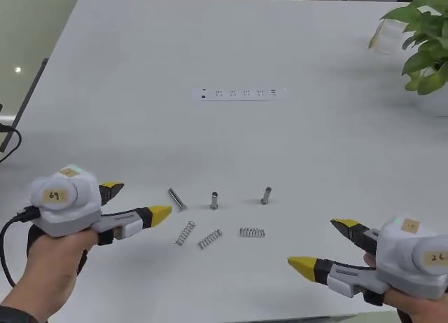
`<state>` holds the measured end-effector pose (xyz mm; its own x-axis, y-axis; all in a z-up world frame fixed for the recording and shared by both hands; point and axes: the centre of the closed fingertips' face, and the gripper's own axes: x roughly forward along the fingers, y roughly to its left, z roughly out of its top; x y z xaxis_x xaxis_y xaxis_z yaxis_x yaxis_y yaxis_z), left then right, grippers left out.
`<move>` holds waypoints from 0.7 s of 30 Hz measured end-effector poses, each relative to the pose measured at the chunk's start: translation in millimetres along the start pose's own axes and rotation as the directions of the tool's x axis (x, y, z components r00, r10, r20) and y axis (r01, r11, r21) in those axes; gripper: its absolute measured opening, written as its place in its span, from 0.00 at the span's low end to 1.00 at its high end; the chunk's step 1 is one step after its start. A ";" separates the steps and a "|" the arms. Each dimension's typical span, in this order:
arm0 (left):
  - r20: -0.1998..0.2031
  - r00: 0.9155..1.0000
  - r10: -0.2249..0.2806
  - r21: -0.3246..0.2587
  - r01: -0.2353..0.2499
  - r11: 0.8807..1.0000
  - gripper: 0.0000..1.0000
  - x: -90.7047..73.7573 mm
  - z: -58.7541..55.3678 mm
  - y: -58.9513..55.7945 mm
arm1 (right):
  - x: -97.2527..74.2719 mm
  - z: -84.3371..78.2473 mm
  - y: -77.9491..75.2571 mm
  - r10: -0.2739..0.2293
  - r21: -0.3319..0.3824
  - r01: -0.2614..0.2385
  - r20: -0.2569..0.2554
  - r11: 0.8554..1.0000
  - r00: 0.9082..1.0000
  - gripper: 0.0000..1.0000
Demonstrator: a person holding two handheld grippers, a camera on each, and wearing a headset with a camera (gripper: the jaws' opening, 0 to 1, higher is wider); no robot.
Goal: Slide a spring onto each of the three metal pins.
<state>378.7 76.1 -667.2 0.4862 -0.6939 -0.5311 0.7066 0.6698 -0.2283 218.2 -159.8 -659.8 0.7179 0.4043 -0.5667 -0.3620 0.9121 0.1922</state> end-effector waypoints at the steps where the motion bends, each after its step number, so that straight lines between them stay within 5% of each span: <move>1: -0.002 1.000 -0.001 -0.002 0.001 1.000 0.68 2.3 -0.2 0.1 | -0.2 -0.8 -0.5 -0.001 0.002 0.001 0.000 1.000 1.000 0.72; 21: -0.066 0.998 0.017 -0.099 -0.024 0.995 0.60 54.1 -21.7 8.8 | 0.9 -5.6 -4.0 -0.003 0.013 0.003 -0.013 1.000 1.000 0.71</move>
<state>400.1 50.2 -715.6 0.4631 -0.6633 -0.5878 0.6402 0.7090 -0.2957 217.0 -163.5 -665.6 0.7111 0.4005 -0.5778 -0.3521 0.9143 0.2004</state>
